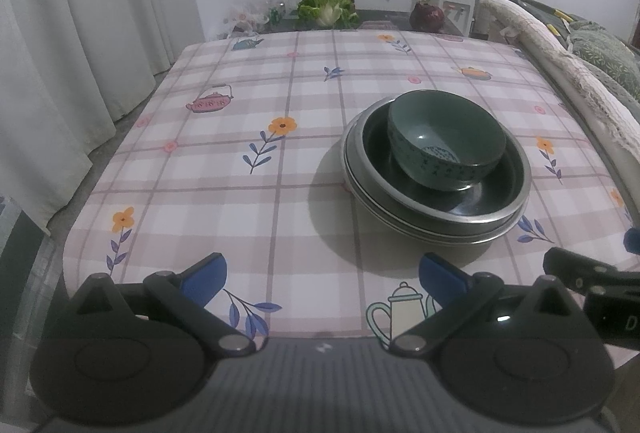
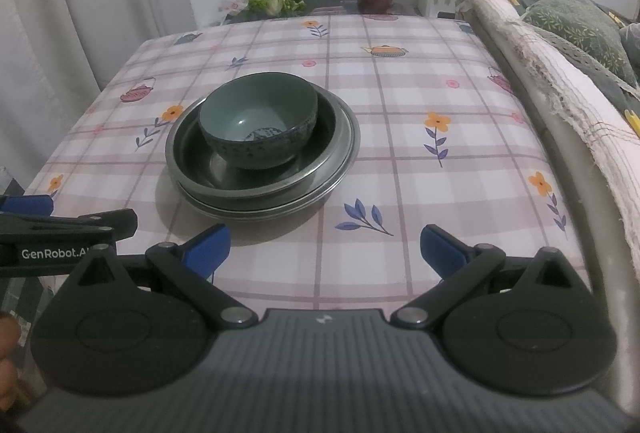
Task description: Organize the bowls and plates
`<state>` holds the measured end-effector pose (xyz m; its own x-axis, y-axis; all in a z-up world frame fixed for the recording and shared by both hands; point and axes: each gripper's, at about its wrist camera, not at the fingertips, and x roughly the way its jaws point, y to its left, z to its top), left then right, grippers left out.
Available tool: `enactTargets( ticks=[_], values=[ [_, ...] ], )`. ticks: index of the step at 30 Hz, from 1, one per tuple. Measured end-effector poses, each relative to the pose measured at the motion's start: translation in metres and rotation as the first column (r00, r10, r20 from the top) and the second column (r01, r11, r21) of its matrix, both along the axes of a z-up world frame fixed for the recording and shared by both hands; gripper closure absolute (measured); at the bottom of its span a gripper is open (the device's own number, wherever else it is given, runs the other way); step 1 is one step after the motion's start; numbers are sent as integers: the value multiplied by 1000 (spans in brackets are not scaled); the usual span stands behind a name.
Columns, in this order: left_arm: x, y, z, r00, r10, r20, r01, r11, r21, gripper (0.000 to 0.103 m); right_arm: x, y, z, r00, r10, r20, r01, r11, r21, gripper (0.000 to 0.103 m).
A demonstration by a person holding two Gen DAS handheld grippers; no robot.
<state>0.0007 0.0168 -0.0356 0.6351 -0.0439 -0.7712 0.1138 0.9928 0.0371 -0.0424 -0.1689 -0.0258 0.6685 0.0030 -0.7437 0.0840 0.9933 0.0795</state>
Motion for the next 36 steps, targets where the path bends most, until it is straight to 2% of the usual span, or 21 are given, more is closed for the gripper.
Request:
enactTargets(
  ticks=[36],
  values=[
    [0, 2, 3, 1000, 3, 4, -3, 1000, 5, 0, -1, 1, -2, 1000, 2, -6, -2, 1000, 17, 1]
  ],
)
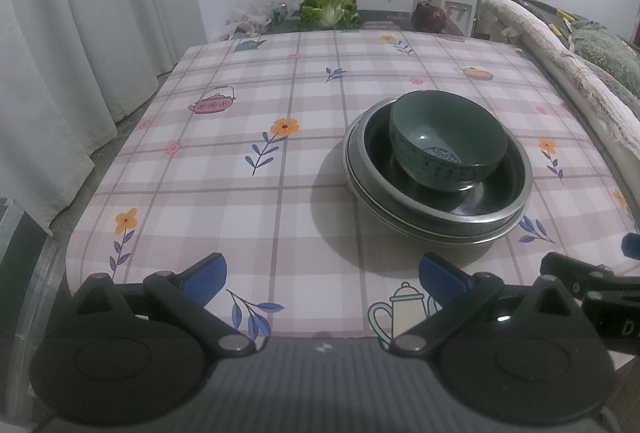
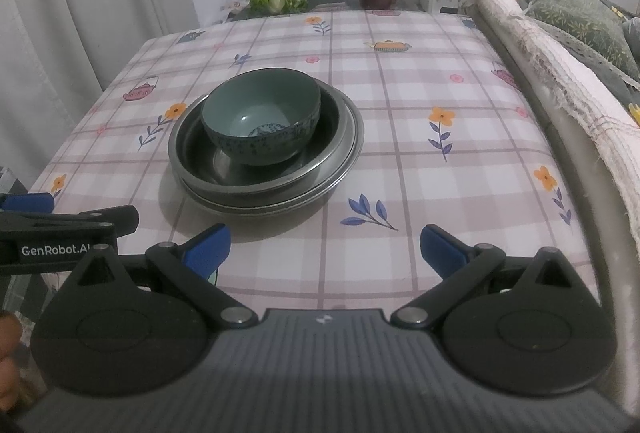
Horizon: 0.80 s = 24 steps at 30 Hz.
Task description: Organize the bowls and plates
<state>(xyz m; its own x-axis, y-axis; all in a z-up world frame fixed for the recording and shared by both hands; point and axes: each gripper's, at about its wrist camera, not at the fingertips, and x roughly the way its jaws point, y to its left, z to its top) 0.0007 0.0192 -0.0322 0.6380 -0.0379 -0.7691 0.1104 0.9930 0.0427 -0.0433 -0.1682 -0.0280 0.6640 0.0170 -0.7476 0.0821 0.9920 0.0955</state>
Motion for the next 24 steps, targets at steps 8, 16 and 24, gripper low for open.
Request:
enactTargets(
  ticks=[8, 16, 24],
  values=[
    [0, 0, 0, 1000, 0, 3, 0, 1000, 5, 0, 0, 0, -2, 1000, 0, -3, 0, 1000, 5, 1],
    [0, 0, 0, 1000, 0, 4, 0, 1000, 6, 0, 0, -2, -3, 1000, 5, -9, -5, 1000, 17, 1],
    [0, 0, 0, 1000, 0, 4, 0, 1000, 6, 0, 0, -2, -3, 1000, 4, -10, -4, 1000, 17, 1]
  ],
)
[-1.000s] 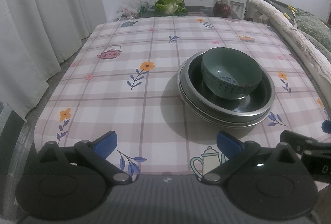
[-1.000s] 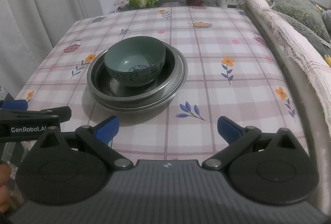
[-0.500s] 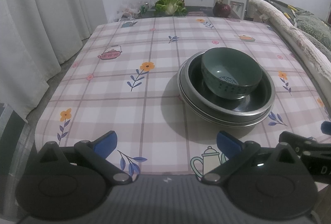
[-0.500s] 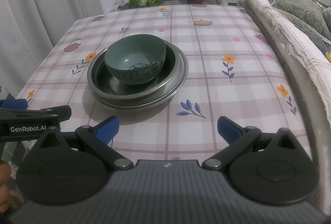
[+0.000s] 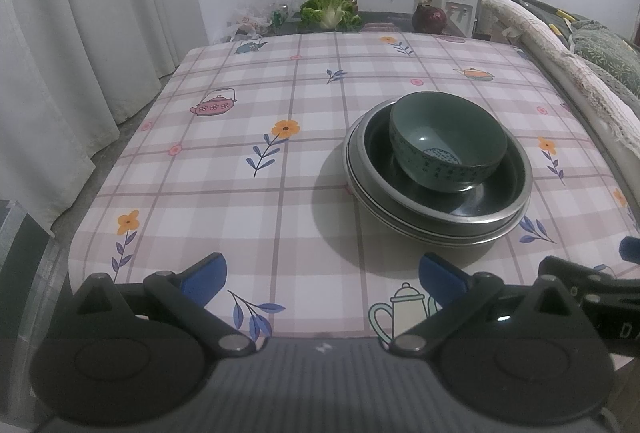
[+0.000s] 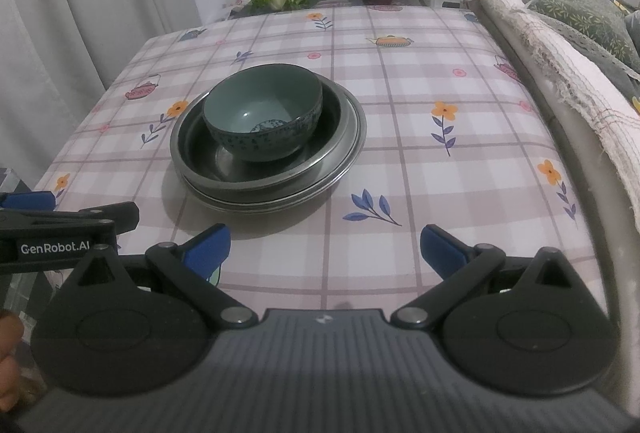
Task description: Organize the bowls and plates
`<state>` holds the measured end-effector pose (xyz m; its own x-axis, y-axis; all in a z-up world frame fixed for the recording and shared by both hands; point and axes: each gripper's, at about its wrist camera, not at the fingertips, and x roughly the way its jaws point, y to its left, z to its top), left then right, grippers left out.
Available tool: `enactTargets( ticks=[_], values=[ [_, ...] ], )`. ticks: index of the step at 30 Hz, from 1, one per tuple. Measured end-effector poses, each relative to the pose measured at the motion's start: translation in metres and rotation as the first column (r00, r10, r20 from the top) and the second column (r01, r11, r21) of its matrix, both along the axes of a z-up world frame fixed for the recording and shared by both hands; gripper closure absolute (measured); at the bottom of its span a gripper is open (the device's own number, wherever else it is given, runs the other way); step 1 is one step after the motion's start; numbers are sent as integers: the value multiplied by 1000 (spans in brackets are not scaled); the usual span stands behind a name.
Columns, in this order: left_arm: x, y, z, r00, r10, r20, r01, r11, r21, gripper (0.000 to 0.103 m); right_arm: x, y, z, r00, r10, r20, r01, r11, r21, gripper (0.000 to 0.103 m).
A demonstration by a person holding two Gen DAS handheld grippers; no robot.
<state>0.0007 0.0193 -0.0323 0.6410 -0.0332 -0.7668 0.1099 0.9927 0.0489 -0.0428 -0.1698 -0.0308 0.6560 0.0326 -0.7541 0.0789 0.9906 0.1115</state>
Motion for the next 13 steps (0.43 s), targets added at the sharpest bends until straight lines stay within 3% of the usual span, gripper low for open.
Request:
enactTargets(
  ticks=[13],
  values=[
    [0, -1, 0, 1000, -1, 0, 1, 1000, 0, 0, 0, 0, 0, 1000, 0, -2, 0, 1000, 3, 1]
  ],
)
